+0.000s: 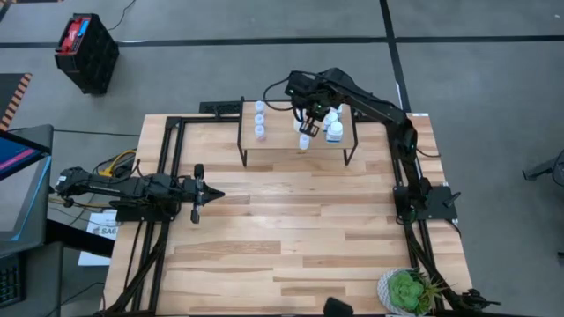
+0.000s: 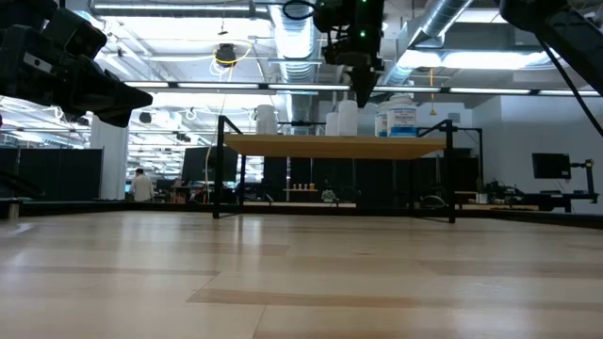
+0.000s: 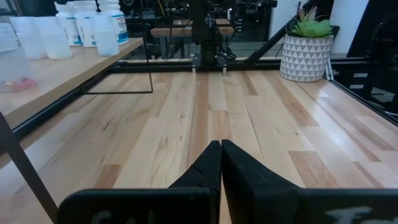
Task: Pick and place medicine bottles onto shelf by color
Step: Adjust the small white pill bottles on the shelf
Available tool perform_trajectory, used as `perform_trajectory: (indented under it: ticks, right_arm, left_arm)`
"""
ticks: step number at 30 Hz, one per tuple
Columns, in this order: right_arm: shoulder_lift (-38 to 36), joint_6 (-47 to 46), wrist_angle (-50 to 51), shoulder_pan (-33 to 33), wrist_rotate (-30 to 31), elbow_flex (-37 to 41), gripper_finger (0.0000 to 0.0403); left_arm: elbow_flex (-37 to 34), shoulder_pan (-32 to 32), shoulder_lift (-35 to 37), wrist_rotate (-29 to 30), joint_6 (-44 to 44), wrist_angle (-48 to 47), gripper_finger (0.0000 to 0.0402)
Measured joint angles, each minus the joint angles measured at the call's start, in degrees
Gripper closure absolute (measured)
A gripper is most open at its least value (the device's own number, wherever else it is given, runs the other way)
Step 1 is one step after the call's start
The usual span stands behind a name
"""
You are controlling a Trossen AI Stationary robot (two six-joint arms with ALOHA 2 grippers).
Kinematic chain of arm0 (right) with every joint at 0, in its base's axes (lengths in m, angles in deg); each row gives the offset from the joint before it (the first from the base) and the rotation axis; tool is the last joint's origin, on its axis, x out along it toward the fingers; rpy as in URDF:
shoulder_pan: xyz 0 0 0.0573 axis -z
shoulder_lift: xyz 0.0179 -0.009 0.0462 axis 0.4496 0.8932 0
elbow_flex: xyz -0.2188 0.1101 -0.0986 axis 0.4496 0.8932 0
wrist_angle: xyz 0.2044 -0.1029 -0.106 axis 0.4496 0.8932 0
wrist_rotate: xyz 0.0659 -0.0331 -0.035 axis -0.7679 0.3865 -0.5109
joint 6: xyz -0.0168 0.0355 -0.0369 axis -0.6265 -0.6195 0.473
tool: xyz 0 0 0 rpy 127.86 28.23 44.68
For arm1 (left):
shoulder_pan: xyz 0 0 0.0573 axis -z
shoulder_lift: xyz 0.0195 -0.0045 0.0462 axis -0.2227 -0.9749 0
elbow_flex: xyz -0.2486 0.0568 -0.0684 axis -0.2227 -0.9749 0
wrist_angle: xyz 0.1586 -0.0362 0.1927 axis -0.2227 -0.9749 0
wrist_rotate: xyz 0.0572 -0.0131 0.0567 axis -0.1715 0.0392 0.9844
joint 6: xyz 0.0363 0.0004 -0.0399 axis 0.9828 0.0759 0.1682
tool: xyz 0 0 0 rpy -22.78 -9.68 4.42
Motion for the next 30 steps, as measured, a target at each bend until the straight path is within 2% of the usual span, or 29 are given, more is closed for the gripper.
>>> perform_trajectory:
  ticks: [8, 22, 30]
  right_arm:
    - [-0.1, -1.2, -0.1, -4.4, -1.7, 0.1, 0.0391]
    - [-1.8, -3.0, -0.2, -9.1, -0.2, 0.1, 0.039]
    - [-7.6, -7.2, -0.2, -11.2, -3.1, 2.7, 0.0393]
  left_arm:
    - [0.0, 0.0, 0.0, 0.0, 0.0, 0.0, 0.0401]
    - [0.0, 0.0, 0.0, 0.0, -0.5, 0.0, 0.0401]
    - [0.0, 0.0, 0.0, 0.0, -0.4, 0.0, 0.0401]
